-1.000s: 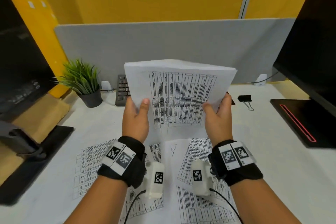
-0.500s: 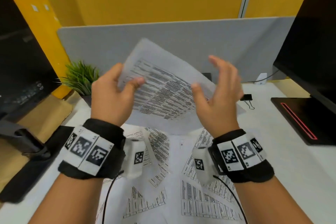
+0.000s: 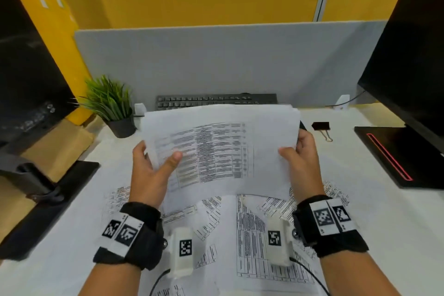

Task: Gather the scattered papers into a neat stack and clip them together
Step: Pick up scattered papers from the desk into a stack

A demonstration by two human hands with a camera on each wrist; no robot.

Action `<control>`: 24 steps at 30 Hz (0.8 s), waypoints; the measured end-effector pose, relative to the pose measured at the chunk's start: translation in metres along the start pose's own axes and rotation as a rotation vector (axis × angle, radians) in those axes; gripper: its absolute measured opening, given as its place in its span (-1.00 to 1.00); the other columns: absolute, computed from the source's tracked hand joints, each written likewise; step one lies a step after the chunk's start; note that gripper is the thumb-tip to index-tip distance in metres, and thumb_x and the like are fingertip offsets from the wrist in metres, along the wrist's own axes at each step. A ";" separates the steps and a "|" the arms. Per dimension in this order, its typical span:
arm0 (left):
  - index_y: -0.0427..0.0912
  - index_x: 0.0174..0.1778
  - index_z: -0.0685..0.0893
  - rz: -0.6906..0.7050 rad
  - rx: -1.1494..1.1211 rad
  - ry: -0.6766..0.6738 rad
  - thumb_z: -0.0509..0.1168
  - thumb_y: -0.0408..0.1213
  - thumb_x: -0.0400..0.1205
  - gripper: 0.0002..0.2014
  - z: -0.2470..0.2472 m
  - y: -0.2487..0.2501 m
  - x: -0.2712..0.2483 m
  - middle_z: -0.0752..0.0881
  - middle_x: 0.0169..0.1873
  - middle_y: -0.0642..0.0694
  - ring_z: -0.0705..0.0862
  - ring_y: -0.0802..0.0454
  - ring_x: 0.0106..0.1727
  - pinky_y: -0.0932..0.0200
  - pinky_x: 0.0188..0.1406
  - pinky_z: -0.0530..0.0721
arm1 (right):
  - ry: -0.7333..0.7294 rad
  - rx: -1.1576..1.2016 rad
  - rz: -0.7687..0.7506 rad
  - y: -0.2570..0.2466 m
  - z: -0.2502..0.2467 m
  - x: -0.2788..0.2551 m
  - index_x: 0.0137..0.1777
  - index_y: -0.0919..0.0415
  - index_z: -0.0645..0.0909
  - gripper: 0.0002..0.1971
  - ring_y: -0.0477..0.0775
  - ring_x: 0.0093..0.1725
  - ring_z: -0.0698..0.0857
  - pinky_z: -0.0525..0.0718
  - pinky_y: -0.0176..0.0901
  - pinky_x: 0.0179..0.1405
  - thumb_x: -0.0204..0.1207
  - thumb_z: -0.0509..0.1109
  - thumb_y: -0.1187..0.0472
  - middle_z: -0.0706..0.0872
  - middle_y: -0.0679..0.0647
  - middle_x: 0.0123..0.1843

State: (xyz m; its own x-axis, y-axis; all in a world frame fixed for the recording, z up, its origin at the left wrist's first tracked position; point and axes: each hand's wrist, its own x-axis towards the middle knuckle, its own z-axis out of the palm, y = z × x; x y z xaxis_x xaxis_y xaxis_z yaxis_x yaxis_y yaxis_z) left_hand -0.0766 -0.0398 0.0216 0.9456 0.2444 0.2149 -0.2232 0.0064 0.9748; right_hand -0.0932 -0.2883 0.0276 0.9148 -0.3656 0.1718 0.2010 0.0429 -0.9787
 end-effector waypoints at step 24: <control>-0.05 0.32 0.42 -0.016 0.068 0.073 0.28 -0.25 0.64 -0.66 -0.007 -0.008 -0.002 0.66 0.15 0.08 0.63 0.08 0.20 0.06 0.20 0.56 | -0.030 -0.056 0.149 0.007 0.014 -0.003 0.08 -0.04 0.46 -0.65 0.11 0.06 0.67 0.63 -0.03 -0.11 0.53 0.10 0.44 0.67 -0.01 0.01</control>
State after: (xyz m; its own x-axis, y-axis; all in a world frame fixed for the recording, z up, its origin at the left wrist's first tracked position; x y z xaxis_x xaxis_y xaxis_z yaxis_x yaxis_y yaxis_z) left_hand -0.0777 -0.0339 0.0127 0.9286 0.3146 0.1967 -0.1893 -0.0545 0.9804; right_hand -0.0896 -0.2741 0.0216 0.9433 -0.3310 0.0263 0.0426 0.0422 -0.9982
